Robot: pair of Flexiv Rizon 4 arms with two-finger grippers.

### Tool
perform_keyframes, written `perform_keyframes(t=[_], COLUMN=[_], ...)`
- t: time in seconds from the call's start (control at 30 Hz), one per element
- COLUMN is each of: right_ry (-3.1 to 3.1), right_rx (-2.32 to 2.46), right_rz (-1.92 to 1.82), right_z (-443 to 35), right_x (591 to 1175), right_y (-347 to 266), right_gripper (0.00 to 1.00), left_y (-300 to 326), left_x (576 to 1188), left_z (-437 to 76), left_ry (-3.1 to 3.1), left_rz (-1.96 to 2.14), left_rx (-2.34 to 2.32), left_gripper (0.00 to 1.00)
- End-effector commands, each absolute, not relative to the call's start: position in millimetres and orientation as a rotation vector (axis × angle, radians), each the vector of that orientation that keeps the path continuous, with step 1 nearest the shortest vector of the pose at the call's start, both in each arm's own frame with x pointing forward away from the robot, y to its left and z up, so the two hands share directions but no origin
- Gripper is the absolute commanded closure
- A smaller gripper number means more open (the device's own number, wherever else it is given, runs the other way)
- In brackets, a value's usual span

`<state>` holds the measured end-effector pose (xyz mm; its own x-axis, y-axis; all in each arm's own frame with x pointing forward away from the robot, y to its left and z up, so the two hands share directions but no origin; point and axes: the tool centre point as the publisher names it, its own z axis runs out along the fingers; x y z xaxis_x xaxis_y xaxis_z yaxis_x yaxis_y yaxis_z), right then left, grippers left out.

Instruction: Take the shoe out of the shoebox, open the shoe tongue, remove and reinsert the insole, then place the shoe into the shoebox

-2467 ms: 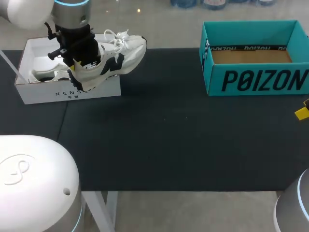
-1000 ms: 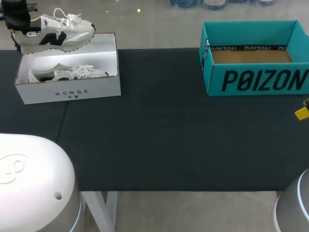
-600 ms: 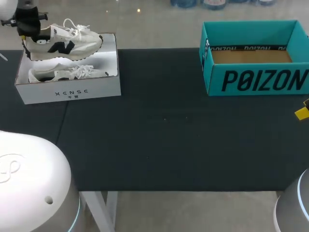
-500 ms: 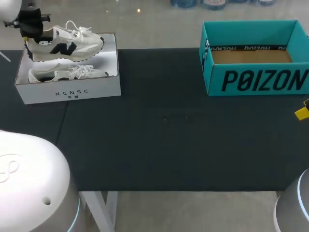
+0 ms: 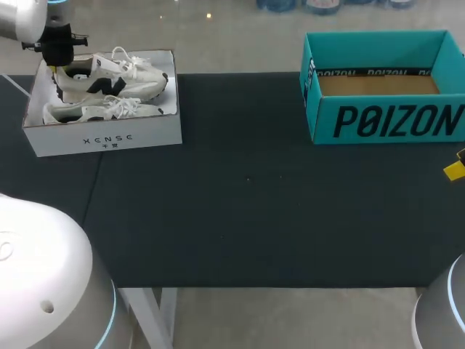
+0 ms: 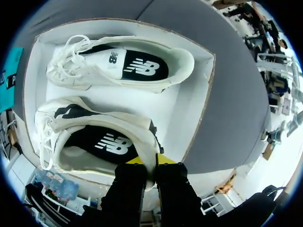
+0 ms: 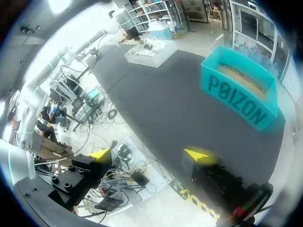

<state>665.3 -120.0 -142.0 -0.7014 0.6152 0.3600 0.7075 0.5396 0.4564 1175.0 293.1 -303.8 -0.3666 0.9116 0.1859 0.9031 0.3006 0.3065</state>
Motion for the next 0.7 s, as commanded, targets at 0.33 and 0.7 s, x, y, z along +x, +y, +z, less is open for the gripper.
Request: perform_keyframes(t=[0.33,0.7], right_ry=[-2.616,-2.616], right_rx=[-1.133,-1.133], right_rz=[-0.879,-0.879], right_z=[-143,-143], right_x=[667,667], right_y=[-120,-120], right_gripper=[0.0,0.0], left_y=[293,295], left_x=[1193,1185], left_z=[-338,-325], left_ry=[2.539,2.519], left_rz=[0.524,0.562], left_rx=[1.788,1.73], left_gripper=[1.0,0.0])
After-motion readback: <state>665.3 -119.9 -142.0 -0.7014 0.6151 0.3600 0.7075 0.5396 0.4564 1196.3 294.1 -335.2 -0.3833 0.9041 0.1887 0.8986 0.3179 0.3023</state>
